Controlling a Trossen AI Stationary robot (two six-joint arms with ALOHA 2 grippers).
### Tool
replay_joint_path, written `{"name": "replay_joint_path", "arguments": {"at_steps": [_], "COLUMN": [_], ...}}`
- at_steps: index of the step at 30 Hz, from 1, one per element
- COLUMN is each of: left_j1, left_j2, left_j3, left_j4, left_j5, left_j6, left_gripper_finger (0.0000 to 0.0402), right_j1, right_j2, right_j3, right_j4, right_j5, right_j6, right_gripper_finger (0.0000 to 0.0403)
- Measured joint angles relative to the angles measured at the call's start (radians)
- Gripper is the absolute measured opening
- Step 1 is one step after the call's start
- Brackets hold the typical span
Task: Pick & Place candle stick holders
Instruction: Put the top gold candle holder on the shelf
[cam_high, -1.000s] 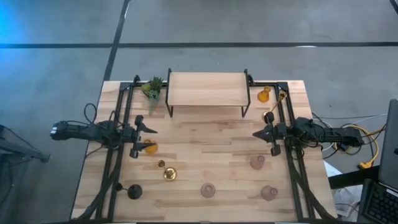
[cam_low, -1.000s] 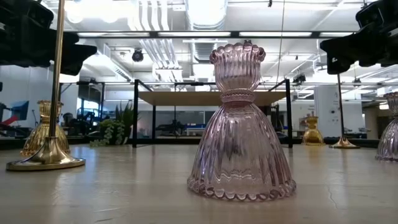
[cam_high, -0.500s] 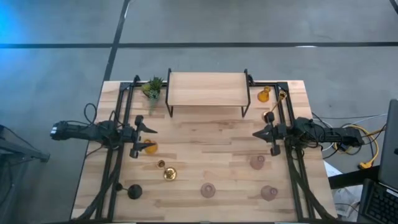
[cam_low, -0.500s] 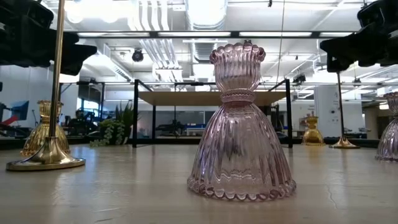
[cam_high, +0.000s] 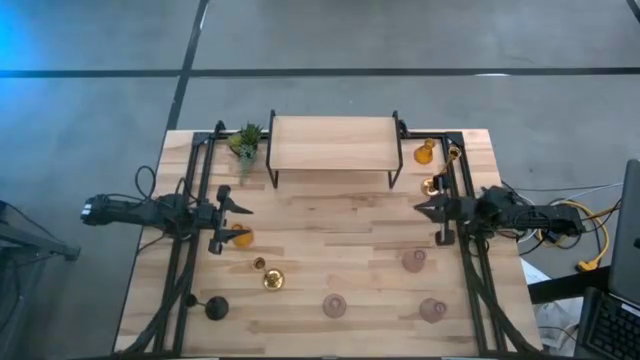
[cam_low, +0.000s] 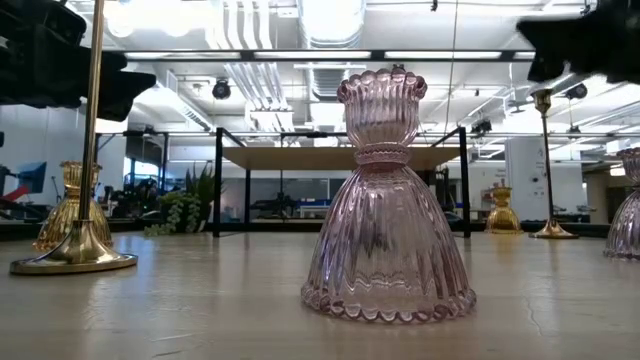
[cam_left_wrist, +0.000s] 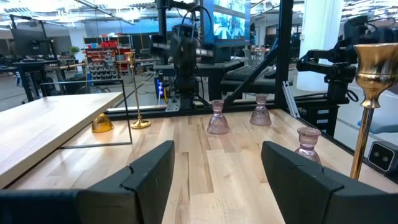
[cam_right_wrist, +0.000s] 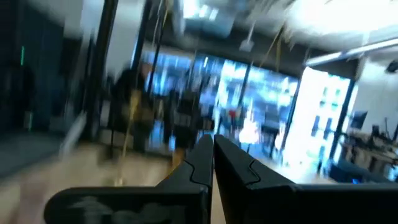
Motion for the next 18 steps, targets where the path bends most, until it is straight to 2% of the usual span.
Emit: {"name": "replay_joint_path", "arguments": {"at_steps": [4, 7, 11, 18], "left_j1": [0.000, 0.000, 0.000, 0.000], "left_j2": [0.000, 0.000, 0.000, 0.000], "left_j3": [0.000, 0.000, 0.000, 0.000], "left_j4": [0.000, 0.000, 0.000, 0.000], "left_j5": [0.000, 0.000, 0.000, 0.000], "left_j6": [0.000, 0.000, 0.000, 0.000], "left_gripper_finger": [0.0245, 0.0246, 0.0245, 0.0245], "right_j1": [0.000, 0.000, 0.000, 0.000], "right_j2": [0.000, 0.001, 0.014, 0.077], "right_j3": [0.001, 0.038, 0.170, 0.455], "right_j4": [0.192, 0.175, -0.044, -0.470], "right_j5": [0.010, 0.010, 0.049, 0.384], "right_j6": [0.123, 0.130, 0.075, 0.123], "right_gripper_finger": [0.0008, 0.0008, 0.0008, 0.0008]}}
